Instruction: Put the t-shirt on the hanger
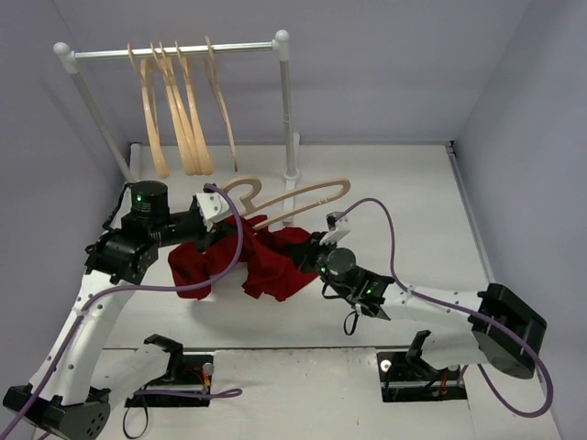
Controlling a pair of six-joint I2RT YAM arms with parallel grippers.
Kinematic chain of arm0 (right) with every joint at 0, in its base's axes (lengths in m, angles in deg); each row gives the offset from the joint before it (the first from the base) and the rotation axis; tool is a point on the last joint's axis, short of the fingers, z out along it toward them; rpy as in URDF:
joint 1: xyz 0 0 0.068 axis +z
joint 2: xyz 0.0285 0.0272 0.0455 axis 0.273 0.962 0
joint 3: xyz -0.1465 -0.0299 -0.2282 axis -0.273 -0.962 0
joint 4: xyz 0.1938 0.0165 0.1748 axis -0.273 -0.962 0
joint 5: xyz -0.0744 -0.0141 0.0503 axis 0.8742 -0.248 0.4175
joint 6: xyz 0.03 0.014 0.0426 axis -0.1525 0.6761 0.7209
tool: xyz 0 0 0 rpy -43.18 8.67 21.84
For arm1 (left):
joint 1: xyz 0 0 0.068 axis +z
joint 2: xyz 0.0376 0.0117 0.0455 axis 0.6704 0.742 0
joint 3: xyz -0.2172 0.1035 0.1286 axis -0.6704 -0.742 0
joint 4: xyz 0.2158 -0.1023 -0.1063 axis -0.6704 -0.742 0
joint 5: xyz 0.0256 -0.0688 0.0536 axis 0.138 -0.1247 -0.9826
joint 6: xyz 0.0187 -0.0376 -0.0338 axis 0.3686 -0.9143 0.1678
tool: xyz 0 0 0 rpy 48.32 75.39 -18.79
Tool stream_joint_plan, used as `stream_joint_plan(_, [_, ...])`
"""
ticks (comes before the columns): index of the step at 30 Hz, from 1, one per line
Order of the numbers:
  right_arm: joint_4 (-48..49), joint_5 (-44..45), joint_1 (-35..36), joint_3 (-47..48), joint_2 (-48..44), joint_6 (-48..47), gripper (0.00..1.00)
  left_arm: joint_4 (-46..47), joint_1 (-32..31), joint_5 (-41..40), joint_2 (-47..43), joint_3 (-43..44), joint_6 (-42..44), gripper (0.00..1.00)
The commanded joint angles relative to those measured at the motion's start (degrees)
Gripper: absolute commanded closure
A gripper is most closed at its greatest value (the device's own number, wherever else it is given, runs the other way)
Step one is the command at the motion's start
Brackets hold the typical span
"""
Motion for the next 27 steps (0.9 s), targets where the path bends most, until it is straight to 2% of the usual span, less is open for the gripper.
stream_joint_plan(1, [-3.0,-1.9,-5.9,-1.6,-5.3,-2.8,1.0,1.5,0.2,1.8,-2.2,4.0,1.5,1.0])
stream_joint_plan(11, [-14.4,-10.9,-17.3,1.5,-12.4,-11.8,1.0,-2.1,0.2,0.1,-4.0,3.4,0.8,1.0])
stream_joint_plan(14, [-16.2,-15.5,-24.1,3.1,-13.6,-13.4,1.0,-4.0,0.2,-0.4,-4.3,2.9,1.1,1.0])
stream_joint_plan(17, [-18.5,-19.6,-27.9,4.9,-14.0,-15.5,1.0,-4.8,0.2,-1.2,-4.7,2.6,1.3,1.0])
stream_joint_plan(21, [-23.4,-24.6,-32.0,12.5,-13.1,-20.3,1.0,-7.0,0.2,-1.7,-4.4,6.0,1.6,1.0])
stream_joint_plan(27, [-29.9,-26.3,-33.1,24.1,-10.7,-26.8,1.0,-11.9,0.2,-5.2,-1.1,13.5,3.6,1.0])
